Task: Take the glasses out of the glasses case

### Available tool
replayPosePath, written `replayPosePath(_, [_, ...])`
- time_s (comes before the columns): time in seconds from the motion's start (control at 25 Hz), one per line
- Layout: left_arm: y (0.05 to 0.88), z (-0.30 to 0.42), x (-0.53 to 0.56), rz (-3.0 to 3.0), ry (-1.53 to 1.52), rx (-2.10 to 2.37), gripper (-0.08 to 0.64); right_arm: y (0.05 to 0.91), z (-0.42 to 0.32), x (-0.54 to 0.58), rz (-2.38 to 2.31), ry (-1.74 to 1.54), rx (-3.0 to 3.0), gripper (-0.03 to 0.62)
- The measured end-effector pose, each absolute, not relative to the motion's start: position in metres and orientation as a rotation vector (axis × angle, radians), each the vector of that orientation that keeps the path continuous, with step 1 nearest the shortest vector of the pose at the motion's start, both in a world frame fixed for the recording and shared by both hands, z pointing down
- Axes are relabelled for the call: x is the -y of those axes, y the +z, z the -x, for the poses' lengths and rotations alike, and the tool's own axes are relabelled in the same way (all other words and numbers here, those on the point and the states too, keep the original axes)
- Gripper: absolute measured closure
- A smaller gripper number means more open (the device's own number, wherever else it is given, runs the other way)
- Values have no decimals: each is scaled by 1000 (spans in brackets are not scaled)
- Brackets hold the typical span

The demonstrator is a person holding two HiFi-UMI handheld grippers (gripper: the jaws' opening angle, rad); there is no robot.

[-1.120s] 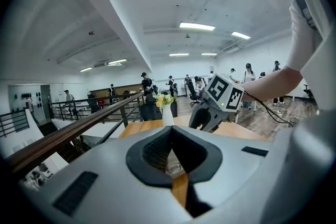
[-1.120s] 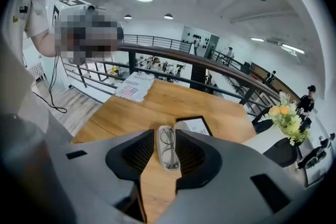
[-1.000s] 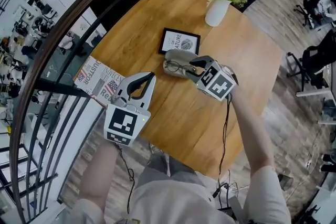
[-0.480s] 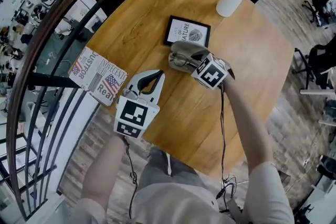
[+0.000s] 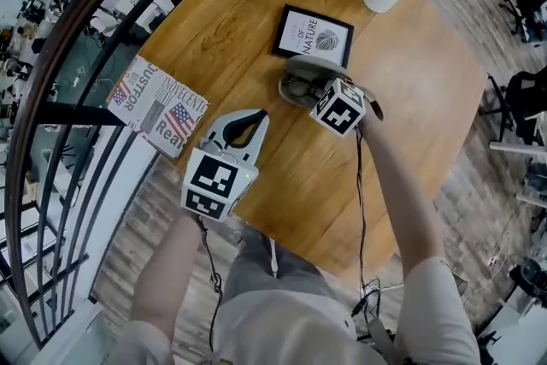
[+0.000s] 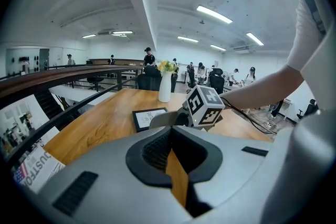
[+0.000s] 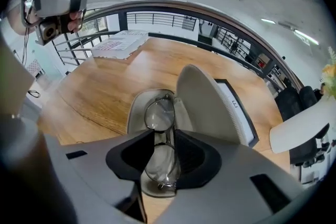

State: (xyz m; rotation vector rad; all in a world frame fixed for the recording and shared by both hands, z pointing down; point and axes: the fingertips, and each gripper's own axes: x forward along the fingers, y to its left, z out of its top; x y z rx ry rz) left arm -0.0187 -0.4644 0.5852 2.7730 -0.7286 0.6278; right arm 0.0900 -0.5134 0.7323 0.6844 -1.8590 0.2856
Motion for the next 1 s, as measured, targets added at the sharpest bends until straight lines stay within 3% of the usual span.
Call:
replayPosePath(0.52, [590,33,441,-2752,646,732,545,723,-76,494,-539,208,1774,539])
replayPosePath(1.0, [574,51,436,-2731,596,806,545,670,-84,495,-797,223,1829,545])
